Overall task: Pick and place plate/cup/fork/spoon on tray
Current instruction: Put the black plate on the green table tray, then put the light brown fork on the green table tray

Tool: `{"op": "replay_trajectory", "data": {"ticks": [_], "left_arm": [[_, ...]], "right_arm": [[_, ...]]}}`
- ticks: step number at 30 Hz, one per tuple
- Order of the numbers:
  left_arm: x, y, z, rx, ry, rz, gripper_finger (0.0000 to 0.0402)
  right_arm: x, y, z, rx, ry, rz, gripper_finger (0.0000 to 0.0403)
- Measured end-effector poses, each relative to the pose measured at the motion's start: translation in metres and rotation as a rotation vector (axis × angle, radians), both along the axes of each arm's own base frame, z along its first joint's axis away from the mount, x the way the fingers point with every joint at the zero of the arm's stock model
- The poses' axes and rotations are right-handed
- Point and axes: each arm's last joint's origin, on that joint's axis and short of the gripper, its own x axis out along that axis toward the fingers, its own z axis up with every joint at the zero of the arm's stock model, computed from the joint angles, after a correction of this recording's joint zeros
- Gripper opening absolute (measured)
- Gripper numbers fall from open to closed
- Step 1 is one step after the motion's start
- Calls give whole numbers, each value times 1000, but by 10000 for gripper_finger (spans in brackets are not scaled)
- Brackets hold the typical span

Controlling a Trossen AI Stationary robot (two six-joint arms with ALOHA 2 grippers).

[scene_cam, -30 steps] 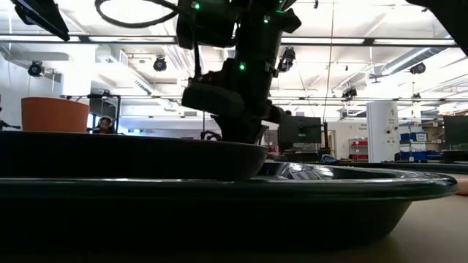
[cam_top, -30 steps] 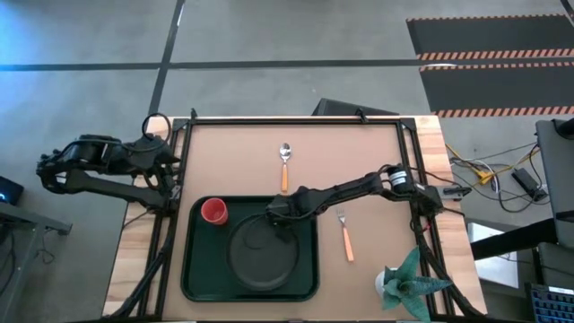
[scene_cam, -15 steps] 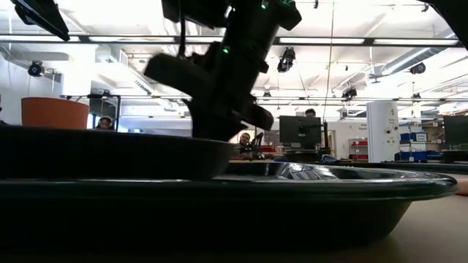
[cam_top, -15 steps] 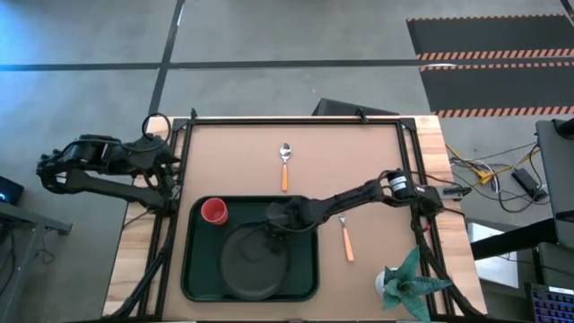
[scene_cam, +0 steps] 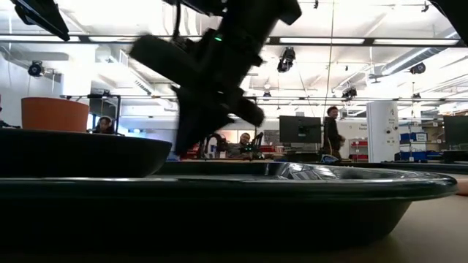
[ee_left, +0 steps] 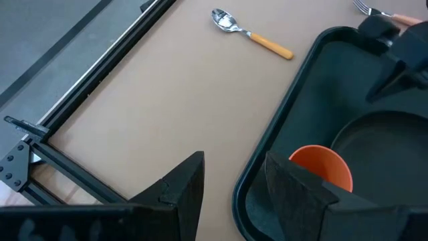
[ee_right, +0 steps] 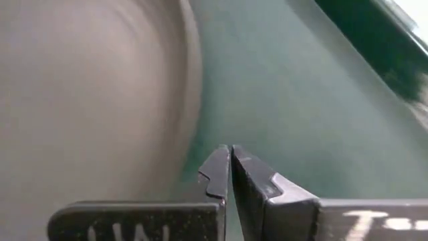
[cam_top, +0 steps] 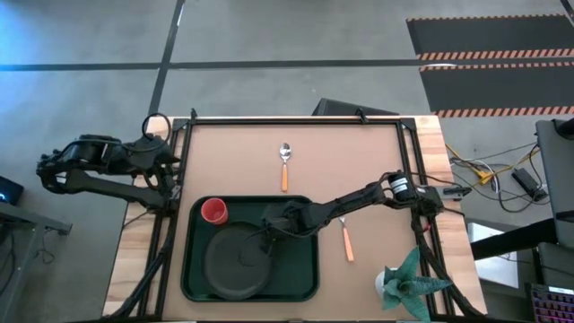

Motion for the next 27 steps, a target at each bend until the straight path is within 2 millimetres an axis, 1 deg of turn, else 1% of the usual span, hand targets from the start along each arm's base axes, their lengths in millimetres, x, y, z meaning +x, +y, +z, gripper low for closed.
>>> {"op": "replay_trajectory", "data": {"ticks": [4, 7, 11, 19, 24, 27], "left_arm": [[0, 0, 0, 0, 0, 0, 142], [0, 0, 0, 0, 0, 0, 142], [0, 0, 0, 0, 0, 0, 142], [0, 0, 0, 0, 0, 0, 142], [0, 0, 0, 0, 0, 0, 142], [0, 0, 0, -1, 0, 1, 142]], "right_arm": [[-17, -5, 0, -52, 162, -32, 8], [-26, -9, -2, -67, 253, -54, 8], [-29, -10, -3, -76, 290, -56, 8], [-43, -14, -7, -102, 424, -81, 8], [-44, -17, -11, -105, 438, -100, 8], [-46, -19, -6, -140, 432, -142, 8]]}}
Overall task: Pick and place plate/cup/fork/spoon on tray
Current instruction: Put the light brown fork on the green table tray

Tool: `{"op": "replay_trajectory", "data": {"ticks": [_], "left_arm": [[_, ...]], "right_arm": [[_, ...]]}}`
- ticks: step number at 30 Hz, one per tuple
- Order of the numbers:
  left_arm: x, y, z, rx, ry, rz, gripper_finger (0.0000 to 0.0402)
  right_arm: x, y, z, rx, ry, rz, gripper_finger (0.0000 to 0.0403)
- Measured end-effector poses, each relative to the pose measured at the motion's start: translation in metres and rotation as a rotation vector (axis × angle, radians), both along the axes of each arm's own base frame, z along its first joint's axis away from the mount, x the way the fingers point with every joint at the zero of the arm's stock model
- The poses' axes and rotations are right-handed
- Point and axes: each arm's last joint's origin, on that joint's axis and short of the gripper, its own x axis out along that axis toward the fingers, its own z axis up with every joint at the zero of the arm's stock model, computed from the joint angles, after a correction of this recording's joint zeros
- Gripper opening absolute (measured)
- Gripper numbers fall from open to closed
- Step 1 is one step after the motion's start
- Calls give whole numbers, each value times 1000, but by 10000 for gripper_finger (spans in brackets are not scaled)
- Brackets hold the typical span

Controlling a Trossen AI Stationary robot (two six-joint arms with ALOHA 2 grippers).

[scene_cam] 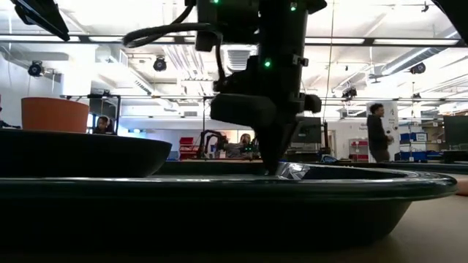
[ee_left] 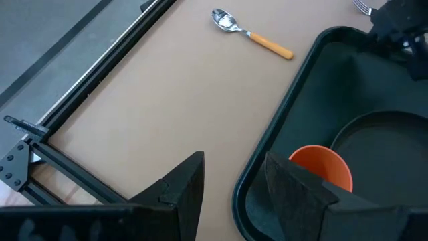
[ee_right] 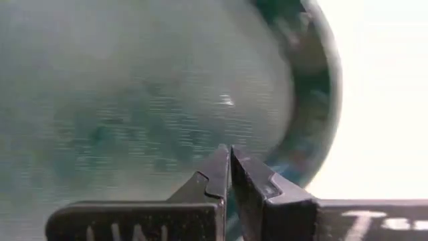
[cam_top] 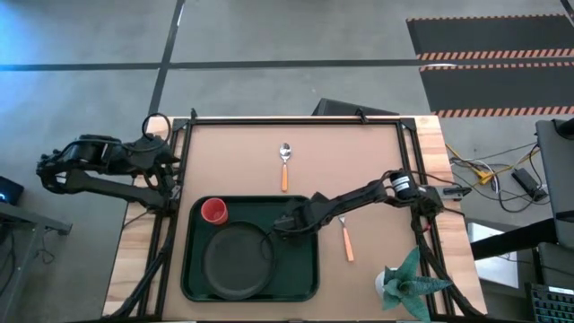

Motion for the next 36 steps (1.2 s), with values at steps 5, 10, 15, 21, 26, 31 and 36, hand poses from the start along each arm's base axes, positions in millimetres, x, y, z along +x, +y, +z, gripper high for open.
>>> {"op": "replay_trajectory", "data": {"ticks": [5, 10, 15, 21, 26, 31, 36], "left_arm": [[0, 0, 0, 0, 0, 0, 142], [0, 0, 0, -1, 0, 1, 142], [0, 0, 0, -1, -1, 2, 142], [0, 0, 0, -1, -1, 2, 142], [0, 0, 0, -1, -1, 2, 142], [0, 0, 0, -1, -1, 1, 142], [0, 0, 0, -1, -1, 1, 142]], "right_arm": [[-16, -13, 19, -42, 92, -61, 9], [-27, -28, 41, 24, 89, -149, 9], [-42, -37, 52, 97, 80, -179, 18], [-69, -43, 57, 120, 87, -281, 42], [-89, -36, 52, 192, 73, -358, 55], [-101, -14, 42, 266, 44, -362, 72], [-112, 8, 29, 298, 94, -395, 105]]}}
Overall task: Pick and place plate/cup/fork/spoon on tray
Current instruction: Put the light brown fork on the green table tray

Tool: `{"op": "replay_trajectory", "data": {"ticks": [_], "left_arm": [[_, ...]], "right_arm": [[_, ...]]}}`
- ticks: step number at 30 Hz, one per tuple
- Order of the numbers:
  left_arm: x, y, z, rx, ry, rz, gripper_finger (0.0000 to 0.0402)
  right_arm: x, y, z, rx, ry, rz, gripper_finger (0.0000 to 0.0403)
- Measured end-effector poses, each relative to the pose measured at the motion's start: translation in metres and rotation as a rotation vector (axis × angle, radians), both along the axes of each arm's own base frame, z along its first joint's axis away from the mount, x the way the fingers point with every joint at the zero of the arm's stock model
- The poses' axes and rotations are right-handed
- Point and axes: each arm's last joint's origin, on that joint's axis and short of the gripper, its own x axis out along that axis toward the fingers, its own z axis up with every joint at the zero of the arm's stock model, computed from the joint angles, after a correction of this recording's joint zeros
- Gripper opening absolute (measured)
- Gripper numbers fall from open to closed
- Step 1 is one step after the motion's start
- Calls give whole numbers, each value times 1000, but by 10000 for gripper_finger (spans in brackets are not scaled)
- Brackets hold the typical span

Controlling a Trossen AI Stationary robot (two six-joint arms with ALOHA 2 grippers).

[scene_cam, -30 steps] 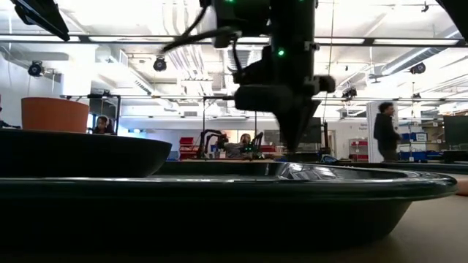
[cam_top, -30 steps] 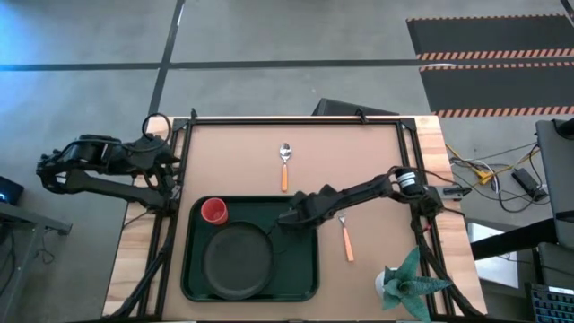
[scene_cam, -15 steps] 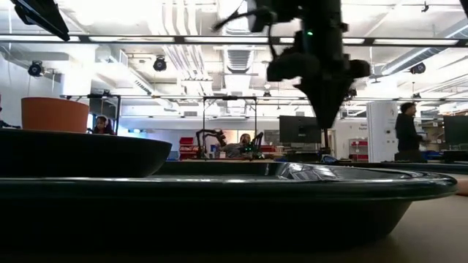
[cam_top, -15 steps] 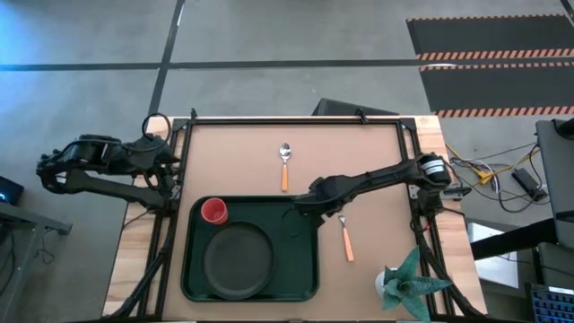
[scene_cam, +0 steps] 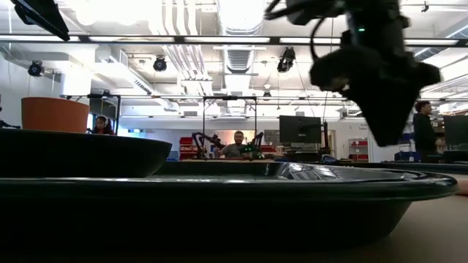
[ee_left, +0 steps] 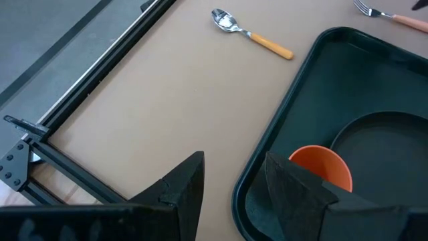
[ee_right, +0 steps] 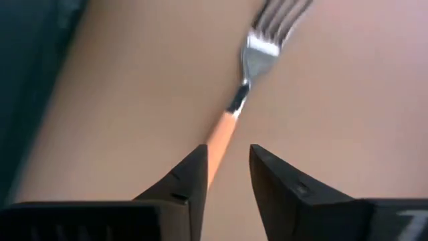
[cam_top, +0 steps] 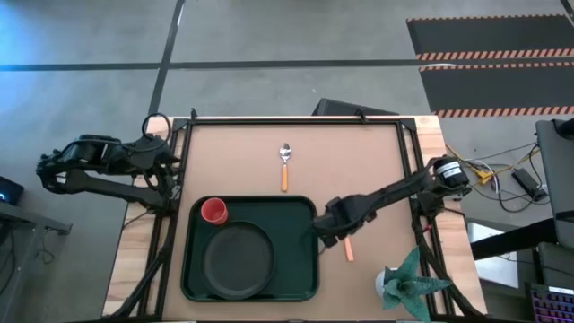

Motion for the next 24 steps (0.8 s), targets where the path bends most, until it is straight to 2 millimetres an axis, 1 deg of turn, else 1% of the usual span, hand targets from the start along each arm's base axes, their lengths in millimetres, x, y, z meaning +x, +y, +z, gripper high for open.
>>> {"op": "replay_trajectory", "data": {"ticks": [3, 9, 12, 17, 24], "left_arm": [[0, 0, 0, 0, 0, 0, 142], [0, 0, 0, 0, 0, 0, 142], [0, 0, 0, 0, 0, 0, 142], [0, 0, 0, 0, 0, 0, 142], [0, 0, 0, 0, 0, -1, 142]], "right_arm": [[-4, 7, -7, 3, 13, -44, 126], [2, 12, -17, 24, -92, -76, 151], [3, 11, -22, 5, -127, -78, 153], [-5, 8, -32, -17, -85, -96, 151], [-7, 8, -34, -21, -78, -113, 153]]}}
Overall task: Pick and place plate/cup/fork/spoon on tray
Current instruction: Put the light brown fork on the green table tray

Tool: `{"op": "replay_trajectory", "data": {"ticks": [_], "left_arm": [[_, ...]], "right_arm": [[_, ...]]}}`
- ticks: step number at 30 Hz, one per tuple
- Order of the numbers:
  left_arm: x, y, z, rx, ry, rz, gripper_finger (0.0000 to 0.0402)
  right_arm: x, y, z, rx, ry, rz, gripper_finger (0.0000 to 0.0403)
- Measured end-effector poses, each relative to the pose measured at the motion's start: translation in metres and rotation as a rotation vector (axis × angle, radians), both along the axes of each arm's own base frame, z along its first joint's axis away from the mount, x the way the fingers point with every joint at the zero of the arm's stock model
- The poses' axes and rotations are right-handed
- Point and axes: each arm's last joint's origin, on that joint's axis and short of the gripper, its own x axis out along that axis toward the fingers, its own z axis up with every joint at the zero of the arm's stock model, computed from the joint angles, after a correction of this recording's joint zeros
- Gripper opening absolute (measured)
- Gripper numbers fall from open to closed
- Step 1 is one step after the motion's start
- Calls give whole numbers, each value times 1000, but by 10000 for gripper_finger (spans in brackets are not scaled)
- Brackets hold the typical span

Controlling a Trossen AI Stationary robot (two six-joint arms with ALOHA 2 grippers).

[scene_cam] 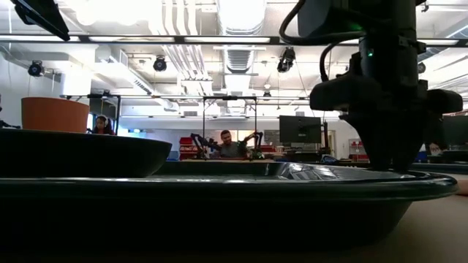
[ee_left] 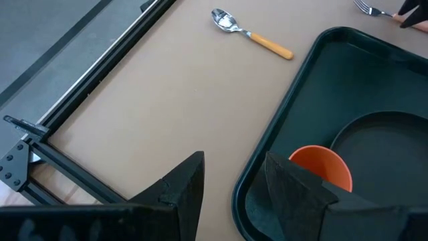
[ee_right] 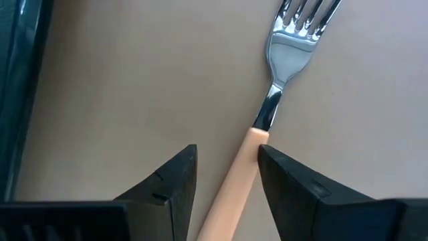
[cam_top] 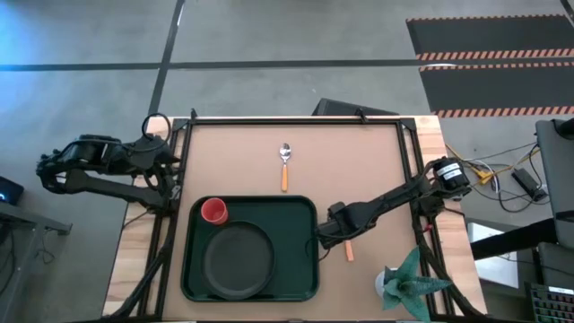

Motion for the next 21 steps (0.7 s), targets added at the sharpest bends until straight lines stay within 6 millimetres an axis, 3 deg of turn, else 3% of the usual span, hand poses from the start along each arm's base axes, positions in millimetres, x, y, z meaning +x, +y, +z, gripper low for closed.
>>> {"op": "replay_trajectory", "data": {"ticks": [14, 17, 21], "left_arm": [[0, 0, 0, 1, 0, -1, 142], [0, 0, 0, 1, -1, -1, 142], [0, 0, 0, 1, -1, -2, 142]], "right_arm": [[-13, -5, -28, -5, -36, -125, 146], [-16, -6, -32, -11, -27, -152, 115], [-18, -6, -33, -17, -15, -143, 36]]}}
